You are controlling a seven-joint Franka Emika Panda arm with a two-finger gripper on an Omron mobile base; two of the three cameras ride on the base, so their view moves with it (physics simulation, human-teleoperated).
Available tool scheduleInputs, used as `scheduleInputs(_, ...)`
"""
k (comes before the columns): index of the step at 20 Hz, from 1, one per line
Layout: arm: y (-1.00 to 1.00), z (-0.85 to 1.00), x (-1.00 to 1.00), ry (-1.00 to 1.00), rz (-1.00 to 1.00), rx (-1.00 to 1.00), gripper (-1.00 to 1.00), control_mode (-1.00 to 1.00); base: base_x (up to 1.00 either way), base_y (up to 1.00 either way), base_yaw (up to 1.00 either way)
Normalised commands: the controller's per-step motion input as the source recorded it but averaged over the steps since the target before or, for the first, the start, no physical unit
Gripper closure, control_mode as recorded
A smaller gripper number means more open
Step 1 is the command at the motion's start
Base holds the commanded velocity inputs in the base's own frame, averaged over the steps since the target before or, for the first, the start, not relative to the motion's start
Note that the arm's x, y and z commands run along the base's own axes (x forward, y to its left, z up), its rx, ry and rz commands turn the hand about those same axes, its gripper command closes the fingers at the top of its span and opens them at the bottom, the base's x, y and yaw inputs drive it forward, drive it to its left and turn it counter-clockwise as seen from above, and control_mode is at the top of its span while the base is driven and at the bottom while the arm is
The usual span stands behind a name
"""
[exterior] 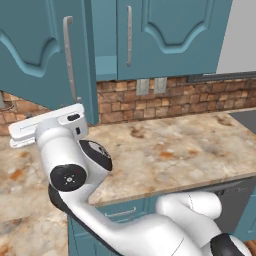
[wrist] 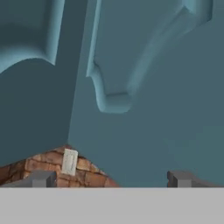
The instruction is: Pick up the bar soap and sponge from the sink, and place them back in the cabinet, and close the cabinet doors.
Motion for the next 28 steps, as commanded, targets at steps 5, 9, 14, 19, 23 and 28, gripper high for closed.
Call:
scheduleInputs(5,0.18,-0.09,0.45,-0.07,-0.01,0.00,-1.00,-1.00,0.00,0.00,0.00)
scheduleInputs(9,0.01,-0.15,0.40,-0.09,-0.05,0.00,-1.00,-1.00,0.00,0.00,0.00)
scheduleInputs(14,0.02,-0.17,0.34,-0.10,-0.06,0.00,-1.00,-1.00,0.00,0.00,0.00)
scheduleInputs(19,0.00,-0.02,0.41,-0.06,-0.08,0.01,-1.00,-1.00,0.00,0.00,0.00)
scheduleInputs(23,0.00,0.00,0.46,-0.03,-0.09,0.04,-1.00,-1.00,0.00,0.00,0.00)
scheduleInputs(28,0.00,0.02,0.38,0.00,-0.08,0.07,-1.00,-1.00,0.00,0.00,0.00)
